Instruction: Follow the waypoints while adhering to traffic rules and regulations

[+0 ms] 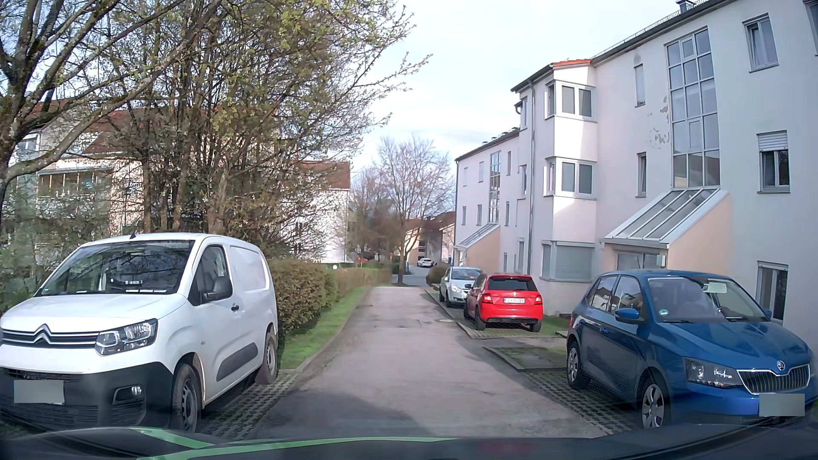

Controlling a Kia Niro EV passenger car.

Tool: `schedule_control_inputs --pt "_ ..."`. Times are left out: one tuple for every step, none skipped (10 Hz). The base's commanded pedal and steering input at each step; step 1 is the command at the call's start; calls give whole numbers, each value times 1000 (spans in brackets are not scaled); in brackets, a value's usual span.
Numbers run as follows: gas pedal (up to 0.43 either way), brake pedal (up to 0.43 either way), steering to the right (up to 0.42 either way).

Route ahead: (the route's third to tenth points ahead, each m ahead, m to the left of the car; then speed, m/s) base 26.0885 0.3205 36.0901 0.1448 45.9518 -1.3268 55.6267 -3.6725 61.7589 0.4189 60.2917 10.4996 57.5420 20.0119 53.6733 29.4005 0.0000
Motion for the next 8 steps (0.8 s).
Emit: schedule_control_inputs --pt "0 555 6" --pt "0 555 6" --pt "0 555 6" --pt "0 555 6" --pt "0 555 6" --pt "0 555 6" --pt "0 555 6" --pt "0 555 6"
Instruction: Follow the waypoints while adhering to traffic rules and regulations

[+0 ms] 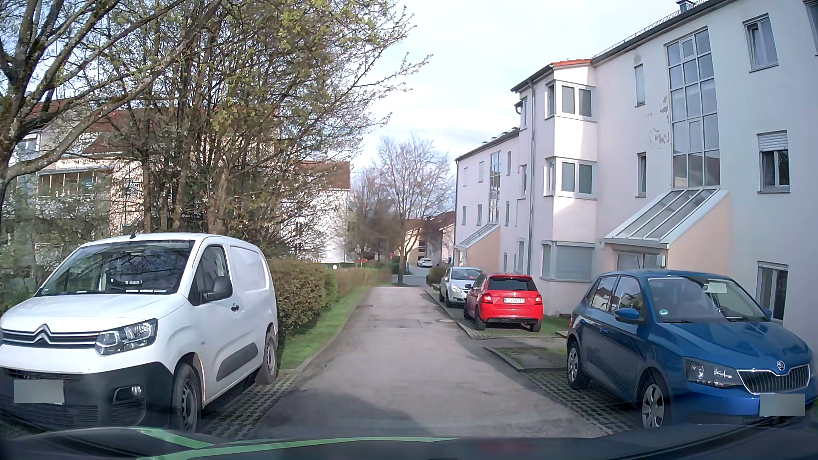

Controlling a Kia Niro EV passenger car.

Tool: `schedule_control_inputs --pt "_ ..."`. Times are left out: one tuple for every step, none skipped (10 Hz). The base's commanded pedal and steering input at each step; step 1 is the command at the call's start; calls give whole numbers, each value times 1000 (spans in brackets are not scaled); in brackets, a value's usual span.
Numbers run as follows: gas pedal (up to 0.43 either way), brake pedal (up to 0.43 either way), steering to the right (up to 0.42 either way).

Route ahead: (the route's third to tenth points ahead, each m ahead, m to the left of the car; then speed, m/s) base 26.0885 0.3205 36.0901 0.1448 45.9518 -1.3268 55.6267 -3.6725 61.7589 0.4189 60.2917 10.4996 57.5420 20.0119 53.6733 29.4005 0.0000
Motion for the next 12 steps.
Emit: schedule_control_inputs --pt "0 555 6" --pt "0 555 6" --pt "0 555 6" --pt "0 555 6" --pt "0 555 6" --pt "0 555 6" --pt "0 555 6" --pt "0 555 6" --pt "0 555 6" --pt "0 555 6" --pt "0 555 6" --pt "0 555 6"
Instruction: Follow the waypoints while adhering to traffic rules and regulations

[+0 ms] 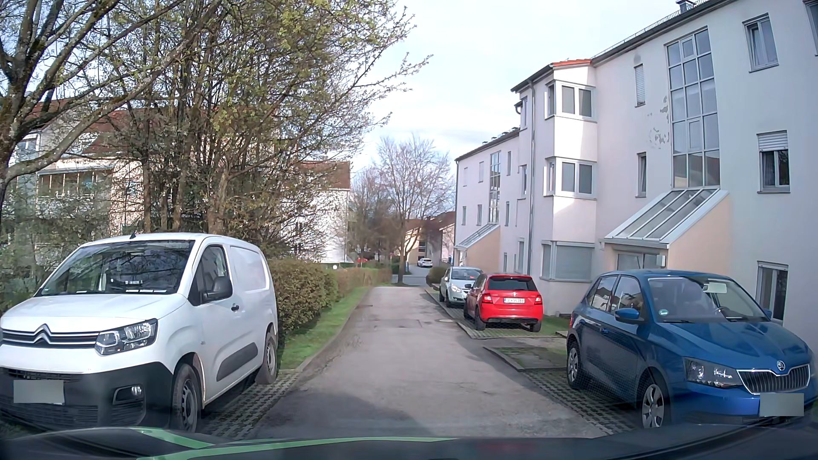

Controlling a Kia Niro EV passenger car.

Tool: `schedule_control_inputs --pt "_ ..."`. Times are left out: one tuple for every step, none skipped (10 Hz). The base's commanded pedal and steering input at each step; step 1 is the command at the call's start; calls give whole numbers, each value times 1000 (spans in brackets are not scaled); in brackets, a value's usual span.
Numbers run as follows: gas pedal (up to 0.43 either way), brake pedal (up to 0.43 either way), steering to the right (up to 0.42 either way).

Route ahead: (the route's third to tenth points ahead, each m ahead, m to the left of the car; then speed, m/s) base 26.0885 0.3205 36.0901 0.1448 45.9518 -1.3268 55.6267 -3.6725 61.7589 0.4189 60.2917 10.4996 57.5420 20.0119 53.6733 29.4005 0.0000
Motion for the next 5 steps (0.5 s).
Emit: schedule_control_inputs --pt "0 549 6" --pt "0 549 6" --pt "0 555 6" --pt "0 555 6" --pt "0 555 6"
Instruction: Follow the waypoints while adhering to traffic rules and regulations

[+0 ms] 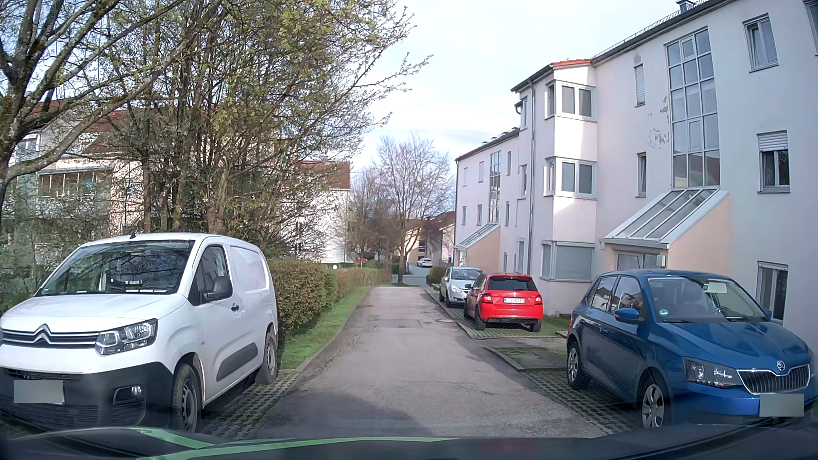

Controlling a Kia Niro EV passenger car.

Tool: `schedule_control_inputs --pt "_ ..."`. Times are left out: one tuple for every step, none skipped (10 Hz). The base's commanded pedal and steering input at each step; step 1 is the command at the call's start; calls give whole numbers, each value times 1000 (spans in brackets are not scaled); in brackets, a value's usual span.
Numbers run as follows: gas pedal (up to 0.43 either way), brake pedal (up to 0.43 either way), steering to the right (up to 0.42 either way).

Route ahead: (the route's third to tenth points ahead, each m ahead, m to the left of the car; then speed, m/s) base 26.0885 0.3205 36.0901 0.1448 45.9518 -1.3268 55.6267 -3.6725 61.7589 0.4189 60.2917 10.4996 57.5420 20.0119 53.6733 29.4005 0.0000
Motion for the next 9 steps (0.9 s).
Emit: schedule_control_inputs --pt "0 555 6" --pt "0 555 6" --pt "0 555 6" --pt "0 555 6" --pt "0 555 6" --pt "0 555 6" --pt "0 555 6" --pt "0 555 6" --pt "0 555 6"
